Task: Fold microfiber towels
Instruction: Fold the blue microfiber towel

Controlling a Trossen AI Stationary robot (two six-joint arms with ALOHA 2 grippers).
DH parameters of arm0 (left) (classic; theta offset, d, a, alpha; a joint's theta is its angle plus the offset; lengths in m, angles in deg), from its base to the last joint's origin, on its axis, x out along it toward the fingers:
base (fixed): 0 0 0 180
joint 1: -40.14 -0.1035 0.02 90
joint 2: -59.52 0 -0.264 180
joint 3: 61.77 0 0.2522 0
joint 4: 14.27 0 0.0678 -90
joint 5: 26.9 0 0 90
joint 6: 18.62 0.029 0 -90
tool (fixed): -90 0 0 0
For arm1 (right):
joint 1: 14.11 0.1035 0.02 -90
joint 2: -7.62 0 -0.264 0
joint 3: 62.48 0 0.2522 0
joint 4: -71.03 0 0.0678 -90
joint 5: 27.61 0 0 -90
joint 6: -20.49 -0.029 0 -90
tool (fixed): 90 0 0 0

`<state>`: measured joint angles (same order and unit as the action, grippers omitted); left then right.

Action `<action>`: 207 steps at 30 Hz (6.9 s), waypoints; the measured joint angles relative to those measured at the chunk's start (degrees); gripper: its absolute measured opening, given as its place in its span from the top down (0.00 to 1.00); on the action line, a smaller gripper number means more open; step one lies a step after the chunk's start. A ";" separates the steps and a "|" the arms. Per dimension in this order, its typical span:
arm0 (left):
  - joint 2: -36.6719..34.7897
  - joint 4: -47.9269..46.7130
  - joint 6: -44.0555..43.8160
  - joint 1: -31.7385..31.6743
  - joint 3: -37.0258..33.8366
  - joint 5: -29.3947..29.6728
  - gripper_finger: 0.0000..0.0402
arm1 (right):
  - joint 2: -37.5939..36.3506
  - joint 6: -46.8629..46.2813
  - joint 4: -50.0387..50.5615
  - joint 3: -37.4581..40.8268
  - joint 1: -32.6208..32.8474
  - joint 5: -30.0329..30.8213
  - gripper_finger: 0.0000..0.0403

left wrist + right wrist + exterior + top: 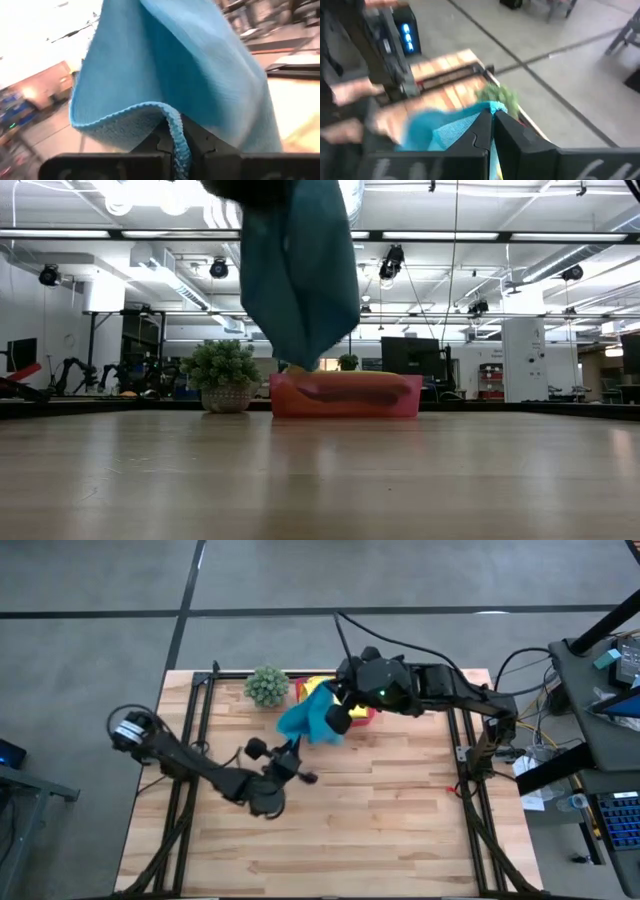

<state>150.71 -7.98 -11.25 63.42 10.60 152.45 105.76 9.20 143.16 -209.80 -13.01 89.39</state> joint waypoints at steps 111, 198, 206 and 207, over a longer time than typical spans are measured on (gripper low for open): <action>1.40 -30.09 -42.80 5.58 -14.64 -79.04 0.67 | -2.47 2.87 -44.82 79.35 14.30 -14.88 0.98; 8.64 -28.71 -48.59 -0.70 -6.78 -85.22 0.97 | -6.60 3.89 -53.86 84.11 11.02 -7.43 0.98; 7.03 -28.84 -50.44 -0.96 -6.36 -88.20 0.76 | -6.59 3.37 -56.79 84.13 11.20 -7.66 0.98; 7.00 -28.47 -50.44 -1.00 -6.34 -88.20 0.73 | -6.59 3.17 -56.80 84.13 11.34 -7.72 0.98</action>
<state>157.71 -36.45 -61.69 62.41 4.26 64.25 99.17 12.38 86.36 -125.67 -1.67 81.67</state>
